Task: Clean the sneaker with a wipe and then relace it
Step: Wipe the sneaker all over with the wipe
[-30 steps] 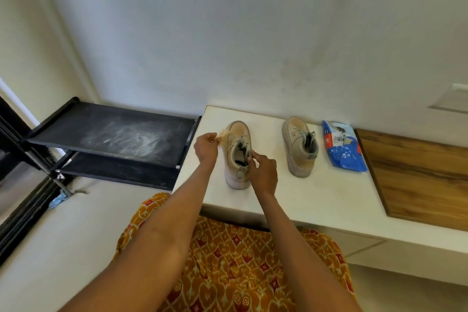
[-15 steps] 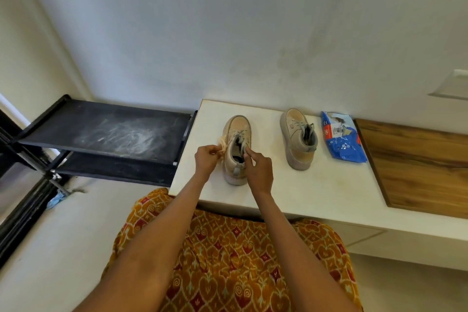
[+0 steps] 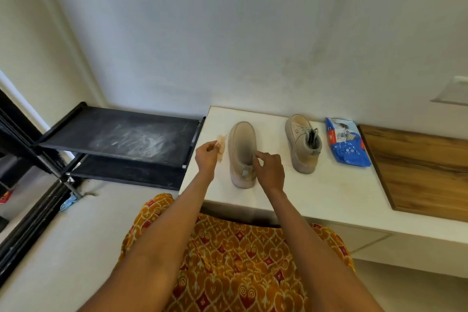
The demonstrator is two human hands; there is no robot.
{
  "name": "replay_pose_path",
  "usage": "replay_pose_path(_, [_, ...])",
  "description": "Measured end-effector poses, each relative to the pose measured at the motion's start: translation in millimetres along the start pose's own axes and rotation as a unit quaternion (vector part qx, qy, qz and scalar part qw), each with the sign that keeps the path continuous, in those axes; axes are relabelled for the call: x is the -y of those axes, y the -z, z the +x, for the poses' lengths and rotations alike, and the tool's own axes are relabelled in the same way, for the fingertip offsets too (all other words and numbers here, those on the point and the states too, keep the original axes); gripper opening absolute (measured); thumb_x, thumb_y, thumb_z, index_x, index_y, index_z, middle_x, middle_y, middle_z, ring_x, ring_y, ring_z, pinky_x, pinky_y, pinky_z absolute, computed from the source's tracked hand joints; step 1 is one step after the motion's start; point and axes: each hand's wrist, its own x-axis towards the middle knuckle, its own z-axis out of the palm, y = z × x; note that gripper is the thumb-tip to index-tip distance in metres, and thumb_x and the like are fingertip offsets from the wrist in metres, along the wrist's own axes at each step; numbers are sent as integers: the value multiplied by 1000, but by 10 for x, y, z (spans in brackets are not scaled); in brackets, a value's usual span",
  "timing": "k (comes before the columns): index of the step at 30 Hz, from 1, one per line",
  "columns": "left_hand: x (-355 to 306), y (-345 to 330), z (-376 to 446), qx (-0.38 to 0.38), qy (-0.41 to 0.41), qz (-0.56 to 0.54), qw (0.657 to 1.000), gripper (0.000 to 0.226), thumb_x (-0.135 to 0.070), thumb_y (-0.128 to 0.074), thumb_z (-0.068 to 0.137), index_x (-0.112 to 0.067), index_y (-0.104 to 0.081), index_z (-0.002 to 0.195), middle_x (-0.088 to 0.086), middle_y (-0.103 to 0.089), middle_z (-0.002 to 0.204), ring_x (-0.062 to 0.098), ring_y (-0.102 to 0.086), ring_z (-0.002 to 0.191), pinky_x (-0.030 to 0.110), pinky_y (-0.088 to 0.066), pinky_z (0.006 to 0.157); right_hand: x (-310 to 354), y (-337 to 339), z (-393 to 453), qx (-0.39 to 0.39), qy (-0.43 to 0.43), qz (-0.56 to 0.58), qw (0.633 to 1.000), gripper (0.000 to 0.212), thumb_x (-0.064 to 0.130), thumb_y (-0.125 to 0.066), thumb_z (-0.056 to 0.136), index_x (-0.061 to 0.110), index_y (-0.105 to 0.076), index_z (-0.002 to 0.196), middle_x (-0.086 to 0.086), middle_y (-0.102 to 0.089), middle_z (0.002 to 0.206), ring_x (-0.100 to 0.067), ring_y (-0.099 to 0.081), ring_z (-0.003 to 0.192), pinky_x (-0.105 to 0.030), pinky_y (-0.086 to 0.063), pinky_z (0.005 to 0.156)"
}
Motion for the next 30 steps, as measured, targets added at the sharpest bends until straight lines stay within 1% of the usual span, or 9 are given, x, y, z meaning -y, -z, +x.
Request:
replay_pose_path(2, [-53, -110, 122, 7, 3, -2, 1000, 25, -17, -64, 88, -4, -67, 109, 8, -68, 103, 19, -63, 93, 29, -53, 82, -13, -21, 15, 0, 2, -4, 1000, 34, 27, -45, 97, 23, -56, 129, -5, -65, 115, -22, -44, 116, -35, -43, 83])
replay_pose_path(8, [-232, -357, 509, 3, -58, 88, 994, 23, -17, -69, 84, -8, -71, 105, 6, -71, 103, 19, -65, 97, 29, -52, 86, -115, 49, 136, 6, 46, -44, 998, 33, 29, -42, 98, 25, -57, 128, 1, -64, 117, -19, -57, 102, -32, -46, 74])
replay_pose_path(12, [-243, -519, 716, 47, -86, 190, 977, 27, -9, -63, 85, -5, -67, 112, 11, -67, 113, 24, -61, 107, 28, -48, 91, -236, 135, 385, 2, 57, -67, 996, 34, 17, -42, 97, 23, -59, 125, -1, -65, 116, -24, -59, 101, -34, -48, 73])
replay_pose_path(17, [-182, -568, 866, 39, -99, 273, 956, 23, -11, -63, 86, -4, -69, 107, 12, -66, 104, 25, -64, 93, 21, -41, 65, -319, 206, 691, 21, 81, -64, 994, 38, 6, -44, 92, 20, -63, 121, -4, -68, 114, -25, -61, 101, -30, -46, 74])
replay_pose_path(19, [-132, -561, 857, 25, -97, 292, 951, 19, -11, -60, 88, -1, -68, 102, 11, -65, 97, 25, -63, 88, 24, -39, 62, -338, 210, 727, 25, 84, -55, 995, 37, 5, -44, 92, 17, -64, 120, -6, -68, 113, -25, -62, 101, -28, -45, 75])
replay_pose_path(22, [-58, -586, 697, -17, -105, 283, 953, 23, 2, -49, 87, 0, -68, 99, 13, -63, 98, 28, -62, 89, 25, -39, 63, -373, 170, 729, 16, 91, -33, 995, 36, 4, -46, 92, 15, -65, 119, -6, -68, 114, -25, -63, 101, -24, -42, 74])
replay_pose_path(24, [-34, -615, 505, -43, -107, 253, 960, 24, 4, -49, 87, 1, -68, 102, 14, -63, 101, 27, -61, 92, 24, -41, 66, -380, 146, 727, 13, 93, -26, 995, 35, 3, -47, 91, 15, -65, 119, -6, -69, 113, -24, -63, 101, -22, -40, 74])
replay_pose_path(28, [121, -702, 188, -65, -126, 183, 973, 17, -5, -60, 87, -2, -71, 101, 16, -66, 92, 29, -62, 84, 22, -39, 67, -368, 119, 695, 0, 87, -2, 996, 33, 3, -49, 91, 14, -66, 117, -6, -69, 112, -23, -63, 101, -19, -40, 73])
replay_pose_path(30, [201, -725, 59, -64, -121, 145, 980, 16, -7, -64, 86, -2, -72, 99, 15, -68, 90, 23, -62, 80, 13, -38, 66, -358, 121, 669, -6, 88, 3, 996, 32, 3, -50, 91, 13, -67, 116, -7, -69, 112, -23, -63, 101, -17, -40, 74])
